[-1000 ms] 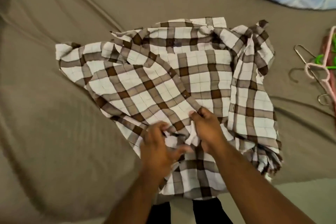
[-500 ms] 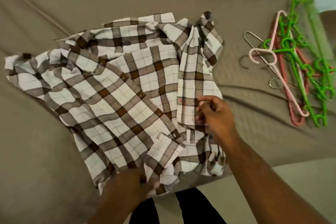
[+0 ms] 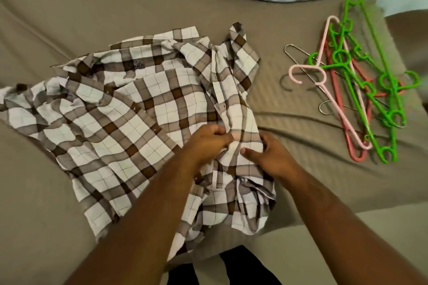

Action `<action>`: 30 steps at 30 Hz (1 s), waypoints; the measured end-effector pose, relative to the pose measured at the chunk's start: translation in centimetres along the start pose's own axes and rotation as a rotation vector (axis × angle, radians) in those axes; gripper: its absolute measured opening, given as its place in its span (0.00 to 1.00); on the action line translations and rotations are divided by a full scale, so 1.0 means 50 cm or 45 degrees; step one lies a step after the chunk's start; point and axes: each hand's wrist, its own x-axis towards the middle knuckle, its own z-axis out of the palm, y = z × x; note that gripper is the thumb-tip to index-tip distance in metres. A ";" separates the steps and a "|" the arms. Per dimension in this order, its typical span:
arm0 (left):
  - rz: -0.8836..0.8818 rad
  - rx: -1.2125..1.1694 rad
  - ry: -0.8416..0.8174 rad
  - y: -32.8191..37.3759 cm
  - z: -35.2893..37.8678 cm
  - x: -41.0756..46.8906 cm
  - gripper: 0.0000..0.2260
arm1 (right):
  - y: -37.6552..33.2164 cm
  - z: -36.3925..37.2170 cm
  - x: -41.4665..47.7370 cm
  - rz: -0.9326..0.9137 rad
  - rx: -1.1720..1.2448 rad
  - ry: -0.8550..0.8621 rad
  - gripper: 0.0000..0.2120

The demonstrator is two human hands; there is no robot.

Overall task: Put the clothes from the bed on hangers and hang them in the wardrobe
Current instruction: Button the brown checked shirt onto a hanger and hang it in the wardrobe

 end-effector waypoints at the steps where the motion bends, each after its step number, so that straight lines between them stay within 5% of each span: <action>1: 0.023 -0.155 -0.020 0.001 -0.010 -0.008 0.10 | -0.002 -0.010 -0.001 0.004 0.057 -0.051 0.17; 4: 0.097 -0.707 0.120 -0.006 -0.062 -0.037 0.12 | -0.024 -0.024 -0.008 0.072 0.473 -0.155 0.12; 6: 0.073 -0.472 0.144 -0.025 -0.092 -0.053 0.17 | -0.032 -0.020 0.000 0.040 0.461 -0.048 0.09; 9: -0.001 0.114 -0.247 -0.079 -0.107 -0.068 0.18 | -0.032 -0.005 0.008 -0.068 -0.006 0.339 0.08; 12: 0.294 0.299 -0.230 -0.117 -0.081 -0.060 0.08 | -0.048 0.007 -0.025 -0.354 -0.095 0.632 0.08; 17: 0.313 -0.199 -0.093 -0.097 -0.031 -0.071 0.06 | -0.069 0.061 -0.090 -0.413 -0.059 0.040 0.27; 20: 0.131 -0.442 -0.244 -0.080 -0.013 -0.087 0.08 | -0.059 0.070 -0.078 -0.111 0.418 -0.176 0.16; 22: 0.067 -0.350 -0.068 -0.097 -0.013 -0.086 0.10 | -0.049 0.063 -0.058 0.079 0.654 -0.130 0.08; 26: 0.098 -0.160 0.633 -0.168 -0.038 -0.087 0.07 | -0.055 0.041 -0.027 -0.065 0.302 0.311 0.16; 30: 0.067 0.055 0.754 -0.231 -0.038 -0.107 0.09 | -0.080 0.043 -0.086 -0.285 0.159 0.823 0.07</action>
